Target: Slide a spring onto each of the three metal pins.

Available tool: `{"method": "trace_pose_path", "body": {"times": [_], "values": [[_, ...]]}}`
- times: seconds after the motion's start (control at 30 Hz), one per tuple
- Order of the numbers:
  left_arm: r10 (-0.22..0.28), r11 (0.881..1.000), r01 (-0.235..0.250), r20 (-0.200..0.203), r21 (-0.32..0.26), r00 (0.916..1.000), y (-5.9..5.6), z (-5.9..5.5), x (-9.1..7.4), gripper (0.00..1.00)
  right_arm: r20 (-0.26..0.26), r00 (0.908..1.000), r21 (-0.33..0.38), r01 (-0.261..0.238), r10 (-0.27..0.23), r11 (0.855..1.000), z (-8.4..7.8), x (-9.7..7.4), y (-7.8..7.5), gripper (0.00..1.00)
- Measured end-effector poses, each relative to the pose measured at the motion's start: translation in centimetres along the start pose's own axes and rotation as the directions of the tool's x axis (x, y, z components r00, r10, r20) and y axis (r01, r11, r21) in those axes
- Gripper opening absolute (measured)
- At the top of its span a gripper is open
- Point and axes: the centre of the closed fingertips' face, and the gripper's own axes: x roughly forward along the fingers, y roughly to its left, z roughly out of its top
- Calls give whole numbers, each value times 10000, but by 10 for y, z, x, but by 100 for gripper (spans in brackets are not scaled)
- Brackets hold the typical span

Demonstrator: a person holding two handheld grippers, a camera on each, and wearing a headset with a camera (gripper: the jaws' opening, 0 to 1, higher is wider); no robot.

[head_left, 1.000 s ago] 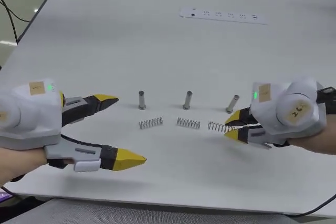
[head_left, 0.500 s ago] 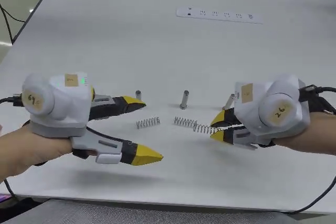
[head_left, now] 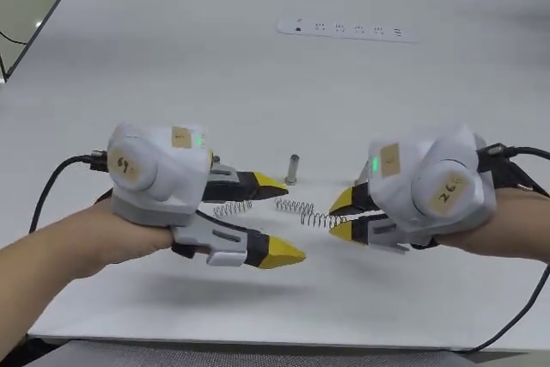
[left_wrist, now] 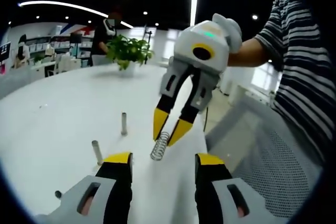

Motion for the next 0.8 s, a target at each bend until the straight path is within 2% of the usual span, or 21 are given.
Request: {"method": "trace_pose_path", "body": {"times": [0.27, 0.47, 0.8], "values": [[-87, 9997, 85, 98, 231, 9999, 4, 3, 13, 28, 240, 9997, -145, 24, -20, 9999, 8, -6, 0, 8], [-217, 9992, 214, 79, 330, 9997, 3, 2, 18, 17, 164, 9999, -156, -23, 25, 9999, 7, -7, 0, 8], [-275, 9985, 269, 133, 483, 9995, 0, 1, 21, 7, 196, 9997, -219, -126, 130, 9997, 8, -9, 4, 7]]}}
